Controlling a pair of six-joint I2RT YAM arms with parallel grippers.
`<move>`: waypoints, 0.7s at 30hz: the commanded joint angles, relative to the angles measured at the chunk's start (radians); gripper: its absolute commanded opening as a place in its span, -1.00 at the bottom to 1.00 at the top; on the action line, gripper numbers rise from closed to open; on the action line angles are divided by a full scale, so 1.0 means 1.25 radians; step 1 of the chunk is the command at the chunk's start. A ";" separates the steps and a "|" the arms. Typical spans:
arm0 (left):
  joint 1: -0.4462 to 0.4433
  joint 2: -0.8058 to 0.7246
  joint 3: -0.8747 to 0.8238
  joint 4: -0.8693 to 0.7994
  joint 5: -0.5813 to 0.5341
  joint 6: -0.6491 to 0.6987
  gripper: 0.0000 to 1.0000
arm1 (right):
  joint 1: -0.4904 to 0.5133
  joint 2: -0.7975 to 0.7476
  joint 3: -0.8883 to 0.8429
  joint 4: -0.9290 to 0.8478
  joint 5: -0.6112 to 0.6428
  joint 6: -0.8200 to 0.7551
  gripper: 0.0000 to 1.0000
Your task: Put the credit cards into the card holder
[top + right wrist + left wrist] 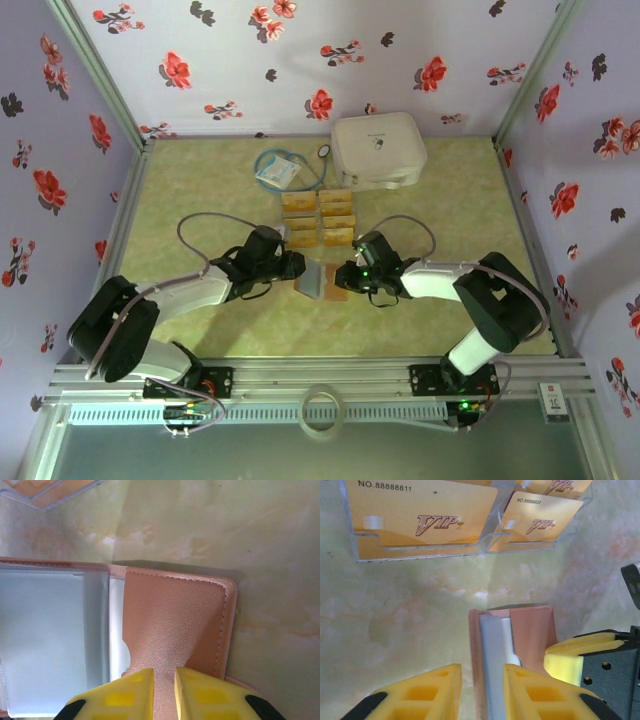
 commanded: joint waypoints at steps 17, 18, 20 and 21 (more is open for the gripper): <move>-0.005 -0.038 -0.040 0.073 0.010 -0.034 -0.75 | -0.001 0.048 -0.039 0.015 0.030 0.014 -0.66; -0.005 -0.040 -0.040 0.075 0.011 -0.035 -0.75 | -0.001 0.050 -0.039 0.016 0.030 0.014 -0.66; -0.005 -0.041 -0.043 0.080 0.016 -0.036 -0.82 | -0.001 0.052 -0.041 0.018 0.030 0.015 -0.66; -0.005 -0.041 -0.042 0.083 0.019 -0.037 -0.89 | -0.001 0.054 -0.039 0.019 0.030 0.015 -0.66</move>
